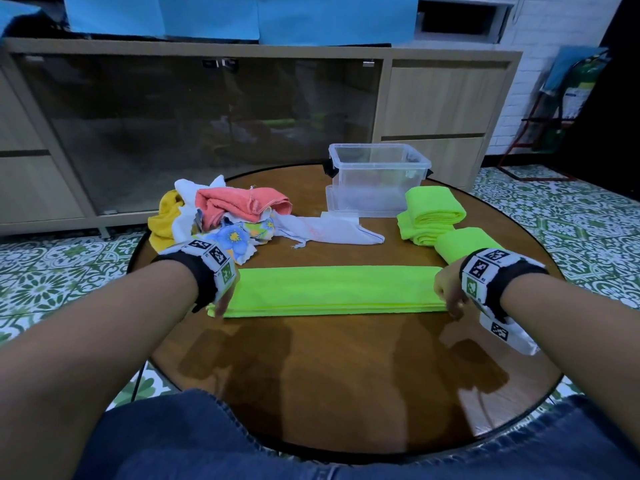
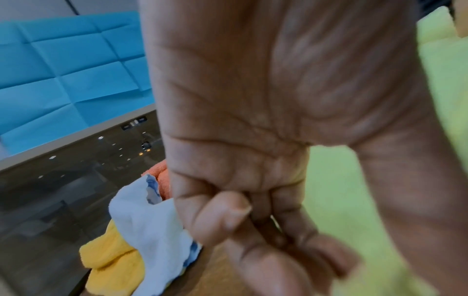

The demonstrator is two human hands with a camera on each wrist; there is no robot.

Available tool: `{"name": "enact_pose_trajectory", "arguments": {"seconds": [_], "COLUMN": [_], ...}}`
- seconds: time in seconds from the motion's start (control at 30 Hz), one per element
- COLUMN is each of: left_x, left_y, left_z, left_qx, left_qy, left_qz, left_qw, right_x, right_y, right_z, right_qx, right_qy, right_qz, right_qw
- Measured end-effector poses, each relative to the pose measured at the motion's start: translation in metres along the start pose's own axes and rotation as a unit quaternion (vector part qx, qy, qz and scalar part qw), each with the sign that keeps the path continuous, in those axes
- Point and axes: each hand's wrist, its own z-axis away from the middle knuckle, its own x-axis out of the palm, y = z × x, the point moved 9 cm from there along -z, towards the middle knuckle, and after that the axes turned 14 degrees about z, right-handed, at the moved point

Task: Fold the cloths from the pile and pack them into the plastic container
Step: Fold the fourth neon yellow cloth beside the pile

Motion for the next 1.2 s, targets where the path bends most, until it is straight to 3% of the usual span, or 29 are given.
{"name": "enact_pose_trajectory", "arguments": {"seconds": [0.1, 0.17, 0.23, 0.27, 0.37, 0.47, 0.57, 0.67, 0.8, 0.9, 1.0, 1.1, 1.2], "left_x": [0.015, -0.003, -0.029, -0.035, -0.025, -0.010, -0.010, -0.023, -0.031, -0.041, -0.038, -0.023, -0.002], "left_y": [0.006, 0.012, 0.024, 0.025, 0.026, 0.014, 0.013, 0.011, 0.007, 0.030, 0.077, 0.134, 0.167], "left_z": [0.014, 0.014, 0.013, 0.008, -0.009, -0.033, -0.037, -0.036, -0.045, -0.033, -0.027, -0.017, -0.010], "left_qx": [-0.028, -0.023, 0.039, 0.059, 0.089, 0.069, 0.089, 0.098, 0.042, 0.043, 0.119, 0.211, 0.229], "left_qy": [-0.123, -0.052, 0.052, 0.075, 0.034, -0.003, -0.017, 0.026, 0.089, 0.202, 0.219, 0.168, 0.108], "left_qz": [0.067, 0.054, -0.004, 0.005, 0.000, 0.018, 0.008, -0.023, 0.000, 0.018, 0.077, 0.140, 0.153], "left_qw": [0.990, 0.997, 0.998, 0.995, 0.995, 0.997, 0.996, 0.995, 0.995, 0.978, 0.965, 0.953, 0.955], "right_x": [0.003, -0.020, -0.042, -0.045, -0.035, -0.026, -0.028, -0.031, -0.041, -0.065, -0.089, -0.094, -0.089], "right_y": [0.005, 0.022, 0.037, 0.040, 0.033, 0.025, 0.029, 0.039, 0.042, 0.032, -0.002, -0.061, -0.100], "right_z": [0.006, 0.008, 0.013, 0.011, -0.004, -0.014, -0.023, -0.037, -0.052, -0.050, -0.046, -0.053, -0.058], "right_qx": [-0.025, 0.002, 0.042, 0.057, 0.053, 0.034, 0.029, 0.054, 0.117, 0.142, 0.070, -0.049, -0.075], "right_qy": [-0.042, 0.065, 0.189, 0.211, 0.161, 0.115, 0.110, 0.130, 0.166, 0.249, 0.306, 0.235, 0.183], "right_qz": [-0.110, -0.148, -0.128, -0.119, -0.090, -0.099, -0.108, -0.116, -0.110, -0.098, -0.137, -0.153, -0.152], "right_qw": [0.993, 0.987, 0.973, 0.969, 0.981, 0.988, 0.988, 0.983, 0.973, 0.953, 0.939, 0.959, 0.968]}}
